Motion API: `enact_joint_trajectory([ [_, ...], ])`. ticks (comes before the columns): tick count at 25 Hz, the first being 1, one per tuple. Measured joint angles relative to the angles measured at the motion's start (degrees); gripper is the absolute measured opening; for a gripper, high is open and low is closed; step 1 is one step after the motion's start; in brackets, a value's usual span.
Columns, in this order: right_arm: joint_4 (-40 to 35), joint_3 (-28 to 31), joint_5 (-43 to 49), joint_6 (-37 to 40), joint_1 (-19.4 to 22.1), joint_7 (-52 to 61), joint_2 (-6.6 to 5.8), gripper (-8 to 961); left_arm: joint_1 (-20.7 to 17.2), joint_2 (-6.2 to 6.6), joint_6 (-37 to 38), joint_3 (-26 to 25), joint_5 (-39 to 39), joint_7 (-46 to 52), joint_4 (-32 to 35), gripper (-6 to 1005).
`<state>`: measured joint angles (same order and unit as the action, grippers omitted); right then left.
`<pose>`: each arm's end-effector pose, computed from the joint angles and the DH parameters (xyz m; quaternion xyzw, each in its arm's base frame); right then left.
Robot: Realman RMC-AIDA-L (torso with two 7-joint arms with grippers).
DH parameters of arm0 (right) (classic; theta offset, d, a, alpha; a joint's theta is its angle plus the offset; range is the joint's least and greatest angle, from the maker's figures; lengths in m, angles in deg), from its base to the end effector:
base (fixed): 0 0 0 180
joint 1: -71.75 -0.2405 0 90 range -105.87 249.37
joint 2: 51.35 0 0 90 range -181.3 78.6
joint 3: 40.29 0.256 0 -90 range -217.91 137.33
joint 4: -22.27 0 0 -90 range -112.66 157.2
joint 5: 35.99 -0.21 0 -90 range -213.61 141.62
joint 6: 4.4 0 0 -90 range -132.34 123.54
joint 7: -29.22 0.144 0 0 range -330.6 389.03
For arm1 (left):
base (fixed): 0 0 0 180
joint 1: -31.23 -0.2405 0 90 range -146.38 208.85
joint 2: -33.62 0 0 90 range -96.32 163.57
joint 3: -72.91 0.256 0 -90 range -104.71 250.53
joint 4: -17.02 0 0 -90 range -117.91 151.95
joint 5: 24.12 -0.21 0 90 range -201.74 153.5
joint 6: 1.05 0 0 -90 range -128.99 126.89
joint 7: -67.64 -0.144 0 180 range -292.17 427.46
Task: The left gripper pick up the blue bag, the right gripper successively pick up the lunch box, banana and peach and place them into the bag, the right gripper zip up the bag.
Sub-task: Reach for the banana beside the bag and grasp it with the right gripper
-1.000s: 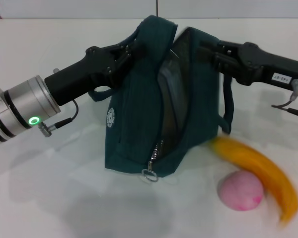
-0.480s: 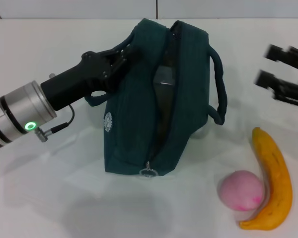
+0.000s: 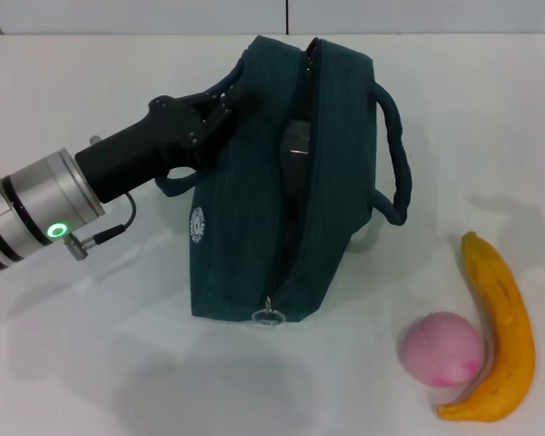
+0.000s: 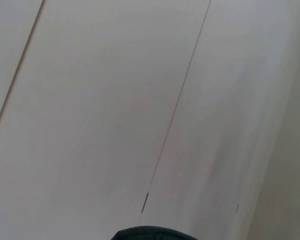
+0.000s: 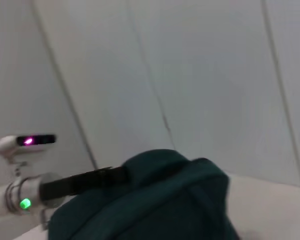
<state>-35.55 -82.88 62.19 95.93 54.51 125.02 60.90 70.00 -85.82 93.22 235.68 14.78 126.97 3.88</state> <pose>0.2727 0.2956 0.1110 -0.9116 0.2355 0.2890 0.1733 -0.2441 0.3307 -0.0228 -0.8431 -0.2351 -0.4442 0.1913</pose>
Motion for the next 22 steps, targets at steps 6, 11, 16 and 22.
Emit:
enact_joint_trajectory([
  [6,-4.1,-0.9,7.0,-6.0,1.2,12.9,1.81,790,-0.4,0.0,-0.1,0.0,0.1,0.0,-0.1,37],
  [11,-5.1,-7.6,11.3,-10.4,1.2,17.0,2.03,785,-0.4,0.0,-0.2,0.0,-0.1,0.0,0.0,39],
  [16,-7.1,-10.0,17.4,-11.9,-0.8,21.6,1.7,781,-0.4,0.0,-0.8,0.0,-0.2,0.2,0.0,40],
  [22,-10.8,-10.4,22.9,-9.5,-3.3,27.4,1.65,777,0.0,-0.04,-1.3,0.1,-0.8,0.1,0.1,43],
])
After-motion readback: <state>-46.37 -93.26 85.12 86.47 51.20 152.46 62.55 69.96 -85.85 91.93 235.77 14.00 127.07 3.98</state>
